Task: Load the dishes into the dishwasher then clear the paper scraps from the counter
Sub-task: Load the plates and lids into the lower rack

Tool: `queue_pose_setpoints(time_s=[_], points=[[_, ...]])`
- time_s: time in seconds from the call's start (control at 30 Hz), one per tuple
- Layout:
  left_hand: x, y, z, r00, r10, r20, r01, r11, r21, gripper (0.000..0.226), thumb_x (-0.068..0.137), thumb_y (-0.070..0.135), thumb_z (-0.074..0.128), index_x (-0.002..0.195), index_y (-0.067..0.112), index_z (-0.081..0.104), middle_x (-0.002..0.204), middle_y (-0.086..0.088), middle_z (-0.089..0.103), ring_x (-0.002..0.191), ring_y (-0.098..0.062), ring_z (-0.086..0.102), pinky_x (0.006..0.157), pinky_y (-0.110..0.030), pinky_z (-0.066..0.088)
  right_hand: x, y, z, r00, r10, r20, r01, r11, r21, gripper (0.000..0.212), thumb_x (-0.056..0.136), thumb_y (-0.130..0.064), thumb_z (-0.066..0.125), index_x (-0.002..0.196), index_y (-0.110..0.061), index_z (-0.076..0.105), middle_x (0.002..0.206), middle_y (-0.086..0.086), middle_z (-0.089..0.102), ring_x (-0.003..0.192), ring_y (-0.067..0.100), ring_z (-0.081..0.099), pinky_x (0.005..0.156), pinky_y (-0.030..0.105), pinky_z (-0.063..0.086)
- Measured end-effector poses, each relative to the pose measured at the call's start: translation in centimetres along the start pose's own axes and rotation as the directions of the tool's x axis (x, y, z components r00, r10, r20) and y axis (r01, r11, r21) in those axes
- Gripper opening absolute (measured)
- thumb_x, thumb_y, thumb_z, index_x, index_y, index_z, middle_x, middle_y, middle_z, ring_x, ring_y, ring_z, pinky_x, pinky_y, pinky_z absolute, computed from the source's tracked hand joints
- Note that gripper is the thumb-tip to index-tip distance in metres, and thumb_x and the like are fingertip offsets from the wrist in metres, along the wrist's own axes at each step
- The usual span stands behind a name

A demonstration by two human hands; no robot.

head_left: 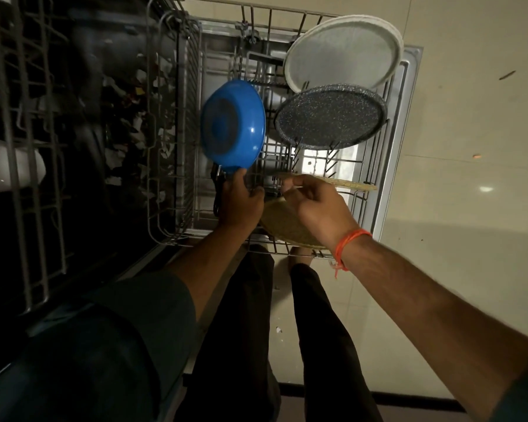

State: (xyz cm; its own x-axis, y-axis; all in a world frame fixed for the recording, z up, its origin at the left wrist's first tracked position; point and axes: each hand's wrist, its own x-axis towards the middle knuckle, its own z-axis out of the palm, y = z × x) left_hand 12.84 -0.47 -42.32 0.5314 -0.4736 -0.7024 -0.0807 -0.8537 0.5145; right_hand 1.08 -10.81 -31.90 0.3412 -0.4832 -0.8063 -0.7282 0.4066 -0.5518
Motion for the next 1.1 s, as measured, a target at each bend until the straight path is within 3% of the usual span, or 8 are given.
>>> queue_pose_setpoints(time_s=[0.13, 0.27, 0.37, 0.6, 0.7, 0.87, 1.0, 1.1], points=[[-1.1, -0.2, -0.4, 1.000, 0.023, -0.006, -0.023, 1.000, 0.004, 0.052, 0.100, 0.026, 0.060, 0.148, 0.020, 0.042, 0.150, -0.009, 0.046, 0.123, -0.016, 0.054, 0.081, -0.021, 0.042, -0.7, 0.6, -0.4, 0.994, 0.004, -0.106, 0.002, 0.998, 0.061, 0.016, 0.100, -0.040, 0.058, 0.112, -0.034, 0.067, 0.109, -0.014, 0.070, 0.105, 0.011, 0.064, 0.095, 0.035, 0.050], [-1.4, 0.5, -0.8, 0.996, 0.086, -0.007, -0.086, 0.996, -0.032, 0.055, 0.101, 0.028, 0.059, 0.152, 0.021, 0.039, 0.154, -0.010, 0.042, 0.134, -0.020, 0.048, 0.098, -0.035, 0.049, -0.6, 0.9, -1.9, 0.966, -0.016, -0.257, 0.066, 0.980, 0.190, 0.009, 0.101, -0.032, 0.059, 0.100, -0.032, 0.068, 0.101, -0.014, 0.071, 0.099, 0.004, 0.064, 0.091, 0.024, 0.048], [-1.4, 1.8, -0.9, 0.996, 0.093, -0.003, -0.093, 0.993, -0.071, 0.055, 0.102, 0.023, 0.060, 0.153, 0.019, 0.038, 0.159, -0.010, 0.036, 0.138, -0.019, 0.041, 0.095, -0.023, 0.047, -0.2, 1.3, -3.2, 0.933, -0.007, -0.360, 0.101, 0.964, 0.245, 0.009, 0.099, -0.024, 0.062, 0.097, -0.029, 0.069, 0.093, -0.012, 0.072, 0.091, 0.001, 0.066, 0.086, 0.020, 0.049], [-1.2, 3.4, 0.3, 0.998, 0.048, 0.028, -0.042, 0.981, -0.189, 0.055, 0.101, 0.021, 0.060, 0.152, 0.018, 0.039, 0.155, -0.015, 0.040, 0.136, -0.027, 0.048, 0.098, -0.030, 0.045, 2.5, 3.5, -7.2, 0.856, 0.011, -0.516, 0.087, 0.983, 0.164, 0.012, 0.096, -0.022, 0.062, 0.102, -0.022, 0.073, 0.085, -0.014, 0.070, 0.078, -0.005, 0.062, 0.087, 0.019, 0.051], [-2.0, 3.7, 1.0, 1.000, 0.005, 0.031, 0.002, 0.979, -0.202, 0.054, 0.102, 0.026, 0.059, 0.152, 0.020, 0.039, 0.152, -0.014, 0.044, 0.136, -0.028, 0.049, 0.109, -0.048, 0.046, 3.8, 4.5, -8.9, 0.818, 0.053, -0.573, 0.027, 0.991, 0.131, 0.017, 0.096, -0.026, 0.061, 0.108, -0.021, 0.074, 0.090, -0.009, 0.070, 0.086, 0.005, 0.065, 0.093, 0.024, 0.051], [-2.9, 3.6, 1.6, 1.000, -0.019, 0.024, 0.023, 0.977, -0.212, 0.052, 0.103, 0.029, 0.057, 0.151, 0.023, 0.039, 0.150, -0.008, 0.049, 0.134, -0.022, 0.051, 0.107, -0.046, 0.046, 6.3, 6.4, -10.8, 0.860, 0.196, -0.471, -0.160, 0.980, 0.117, 0.039, 0.097, -0.033, 0.060, 0.134, -0.022, 0.058, 0.114, 0.005, 0.068, 0.102, 0.021, 0.063, 0.097, 0.031, 0.049], [-3.6, 3.0, 1.6, 0.998, -0.053, 0.019, 0.056, 0.962, -0.267, 0.042, 0.104, 0.019, 0.054, 0.145, 0.018, 0.044, 0.130, -0.003, 0.059, 0.109, -0.010, 0.060, 0.079, -0.020, 0.045, 7.8, 7.8, -11.1, 0.906, 0.269, -0.326, -0.271, 0.962, 0.039, 0.055, 0.098, -0.038, 0.059, 0.148, -0.022, 0.045, 0.142, 0.009, 0.056, 0.124, 0.027, 0.056, 0.110, 0.036, 0.042], [-4.3, 2.4, 1.4, 0.996, -0.085, 0.017, 0.087, 0.953, -0.291, 0.043, 0.104, 0.017, 0.055, 0.145, 0.020, 0.044, 0.129, -0.003, 0.059, 0.109, -0.011, 0.059, 0.077, -0.020, 0.043, 8.3, 8.0, -10.9, 0.914, 0.308, -0.264, -0.315, 0.949, 0.016, 0.061, 0.097, -0.041, 0.059, 0.152, -0.022, 0.041, 0.148, 0.007, 0.051, 0.127, 0.028, 0.054, 0.110, 0.048, 0.045]])
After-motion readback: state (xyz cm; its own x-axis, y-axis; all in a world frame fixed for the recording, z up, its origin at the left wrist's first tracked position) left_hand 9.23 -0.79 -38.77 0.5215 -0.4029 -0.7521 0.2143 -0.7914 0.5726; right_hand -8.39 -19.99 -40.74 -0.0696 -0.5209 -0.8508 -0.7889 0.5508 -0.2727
